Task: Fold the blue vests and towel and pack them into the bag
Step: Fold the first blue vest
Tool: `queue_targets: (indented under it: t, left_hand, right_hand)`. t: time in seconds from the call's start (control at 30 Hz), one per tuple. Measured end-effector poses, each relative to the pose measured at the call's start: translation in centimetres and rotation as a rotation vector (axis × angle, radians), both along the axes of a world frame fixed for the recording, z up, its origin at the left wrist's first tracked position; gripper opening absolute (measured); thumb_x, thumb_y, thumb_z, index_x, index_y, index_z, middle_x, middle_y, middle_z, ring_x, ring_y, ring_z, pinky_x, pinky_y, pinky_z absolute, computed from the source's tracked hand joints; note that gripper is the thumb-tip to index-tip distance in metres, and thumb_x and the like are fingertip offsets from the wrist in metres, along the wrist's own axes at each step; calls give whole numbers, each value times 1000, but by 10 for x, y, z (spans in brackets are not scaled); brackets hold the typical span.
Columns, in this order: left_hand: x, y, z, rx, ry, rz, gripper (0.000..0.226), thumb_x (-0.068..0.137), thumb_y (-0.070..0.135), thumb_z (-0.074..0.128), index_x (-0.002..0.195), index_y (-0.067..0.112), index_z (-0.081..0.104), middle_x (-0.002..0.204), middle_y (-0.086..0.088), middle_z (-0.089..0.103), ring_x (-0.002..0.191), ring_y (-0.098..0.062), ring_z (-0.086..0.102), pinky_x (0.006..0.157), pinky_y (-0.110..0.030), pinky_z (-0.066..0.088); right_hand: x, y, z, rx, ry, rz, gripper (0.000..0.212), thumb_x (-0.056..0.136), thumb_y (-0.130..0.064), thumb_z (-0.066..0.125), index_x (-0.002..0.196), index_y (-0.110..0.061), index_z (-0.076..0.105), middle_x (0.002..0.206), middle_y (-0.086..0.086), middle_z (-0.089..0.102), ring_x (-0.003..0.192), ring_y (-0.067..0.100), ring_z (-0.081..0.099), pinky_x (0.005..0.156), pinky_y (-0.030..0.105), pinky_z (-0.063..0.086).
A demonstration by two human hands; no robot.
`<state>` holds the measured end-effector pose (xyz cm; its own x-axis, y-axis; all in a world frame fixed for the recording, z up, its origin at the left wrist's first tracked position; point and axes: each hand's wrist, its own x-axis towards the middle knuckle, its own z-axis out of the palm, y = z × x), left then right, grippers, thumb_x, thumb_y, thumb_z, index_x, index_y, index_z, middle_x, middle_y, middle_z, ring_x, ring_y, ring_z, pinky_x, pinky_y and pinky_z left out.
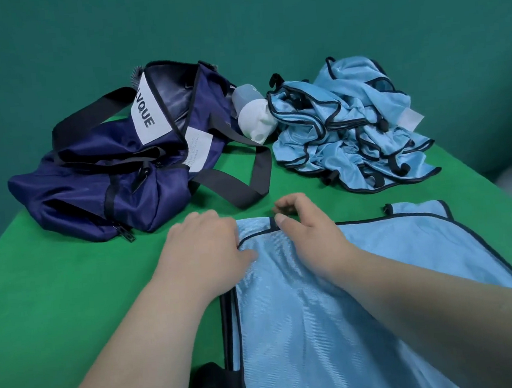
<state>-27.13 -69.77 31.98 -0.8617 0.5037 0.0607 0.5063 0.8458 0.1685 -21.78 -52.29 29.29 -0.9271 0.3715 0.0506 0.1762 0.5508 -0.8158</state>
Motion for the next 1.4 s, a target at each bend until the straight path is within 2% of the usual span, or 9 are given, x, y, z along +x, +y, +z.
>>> queue_targets:
  t: [0.07, 0.1, 0.2, 0.33, 0.47, 0.6, 0.9, 1.17, 1.4]
  left_hand:
    - [0, -1, 1, -40, 0, 20, 43, 80, 70, 58, 91, 28, 60, 98, 5, 54, 103, -22, 51, 90, -38, 44]
    - [1, 0, 2, -53, -4, 29, 44, 80, 71, 57, 92, 28, 59, 98, 5, 55, 103, -22, 51, 90, -38, 44]
    - [3, 2, 3, -66, -18, 25, 42, 80, 70, 56, 86, 29, 58, 94, 7, 53, 99, -21, 50, 89, -37, 45]
    - [5, 6, 0, -41, -57, 1, 35, 84, 65, 59, 72, 33, 49, 88, 10, 45, 94, -19, 45, 86, -37, 43]
    - [7, 6, 2, 17, -22, -34, 32, 85, 56, 63, 69, 35, 45, 83, 13, 44, 89, -16, 43, 77, -33, 39]
    - [10, 5, 9, 193, -61, -20, 26, 82, 43, 70, 70, 32, 50, 73, 13, 57, 76, -12, 52, 64, -32, 40]
    - [8, 2, 20, 648, -192, 81, 21, 85, 25, 74, 84, 37, 57, 78, 15, 65, 74, -6, 59, 68, -31, 44]
    - [8, 3, 11, 575, -213, 72, 26, 91, 23, 65, 108, 41, 57, 91, 17, 60, 77, -4, 55, 66, -31, 38]
    - [5, 8, 1, 411, -214, 96, 23, 99, 27, 52, 116, 42, 49, 111, 4, 65, 96, -25, 58, 77, -38, 44]
  right_hand:
    - [8, 7, 13, -292, 112, -44, 11, 99, -18, 57, 103, -26, 63, 115, 0, 67, 107, 10, 59, 94, 27, 42]
    - [15, 15, 18, -302, 179, -80, 16, 97, -14, 59, 98, -29, 65, 114, -2, 68, 107, 8, 59, 93, 26, 42]
    - [44, 47, 32, -85, 205, -175, 20, 90, -18, 61, 94, -38, 65, 110, -14, 69, 108, 9, 61, 90, 31, 47]
    - [86, 106, 37, 218, -113, -317, 21, 92, -21, 59, 104, -39, 62, 101, -5, 68, 64, 11, 58, 56, 22, 44]
    - [108, 168, 35, 526, -296, -379, 30, 89, -17, 59, 117, -22, 66, 118, 1, 66, 102, 20, 57, 84, 27, 41]
    - [110, 191, 32, 637, -407, -320, 27, 88, -19, 56, 114, -24, 64, 108, 2, 62, 101, 24, 54, 85, 33, 45]
    - [94, 202, 43, 597, -492, -335, 1, 83, -19, 59, 83, -19, 58, 82, 2, 64, 75, 22, 56, 65, 30, 44]
    - [89, 209, 49, 396, -228, -499, 7, 83, -15, 63, 76, -14, 62, 72, 3, 63, 67, 22, 53, 60, 29, 40]
    - [77, 213, 44, 380, -223, -514, 6, 84, -15, 60, 78, -14, 61, 74, 0, 62, 68, 20, 53, 60, 29, 39]
